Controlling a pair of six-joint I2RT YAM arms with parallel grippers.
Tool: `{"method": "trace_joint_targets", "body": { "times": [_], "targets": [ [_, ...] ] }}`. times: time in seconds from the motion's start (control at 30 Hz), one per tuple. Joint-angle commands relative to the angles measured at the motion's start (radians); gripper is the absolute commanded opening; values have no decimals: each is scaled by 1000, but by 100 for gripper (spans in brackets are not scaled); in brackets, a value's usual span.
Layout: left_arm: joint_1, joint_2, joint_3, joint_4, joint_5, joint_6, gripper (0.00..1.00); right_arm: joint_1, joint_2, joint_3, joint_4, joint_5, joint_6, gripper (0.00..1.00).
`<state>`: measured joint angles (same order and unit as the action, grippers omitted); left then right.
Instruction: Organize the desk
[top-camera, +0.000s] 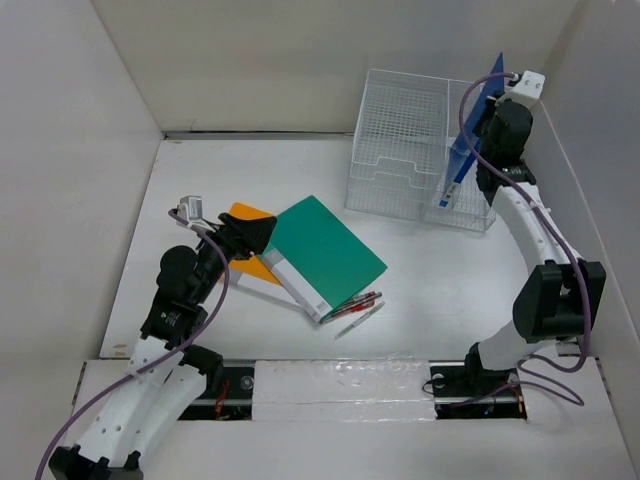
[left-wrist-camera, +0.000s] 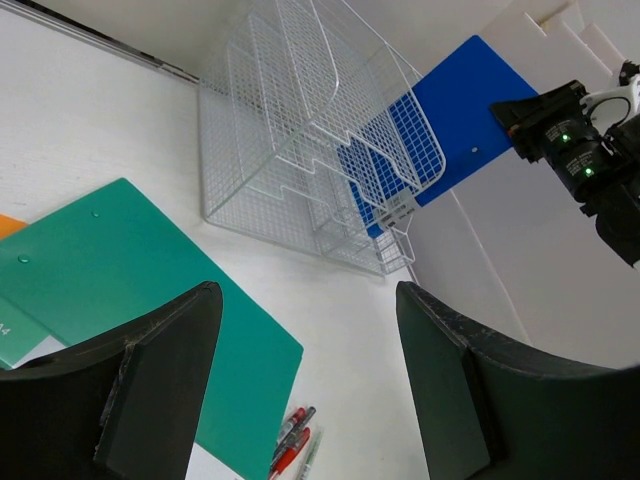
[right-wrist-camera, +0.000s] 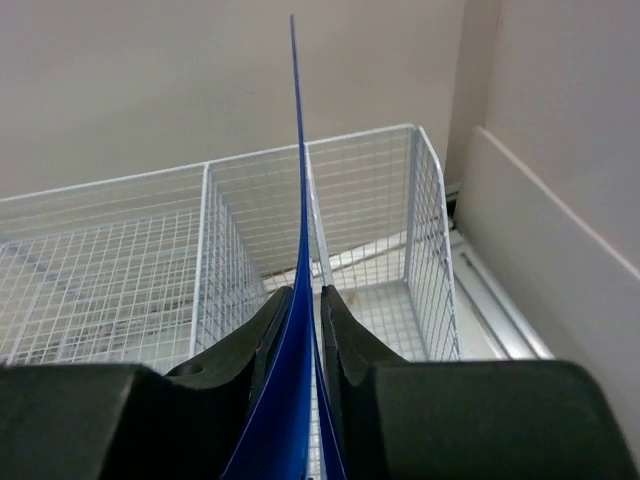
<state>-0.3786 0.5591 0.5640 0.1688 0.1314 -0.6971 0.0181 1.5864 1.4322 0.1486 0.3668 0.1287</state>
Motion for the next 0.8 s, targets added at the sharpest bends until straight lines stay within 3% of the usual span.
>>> {"method": "trace_joint_targets", "body": {
  "times": [0.0,0.37,0.77],
  "targets": [
    [-3,-11,-4,54,16,-4,66,31,-43,-58,244,109,-156,0],
    [-3,-4,-3,52,16,-2,66,40,7,-46,474,98,-219,0],
    [-3,13,-4,58,11,-5,66,40,60,-62,526,6,-186,0]
  ]
}}
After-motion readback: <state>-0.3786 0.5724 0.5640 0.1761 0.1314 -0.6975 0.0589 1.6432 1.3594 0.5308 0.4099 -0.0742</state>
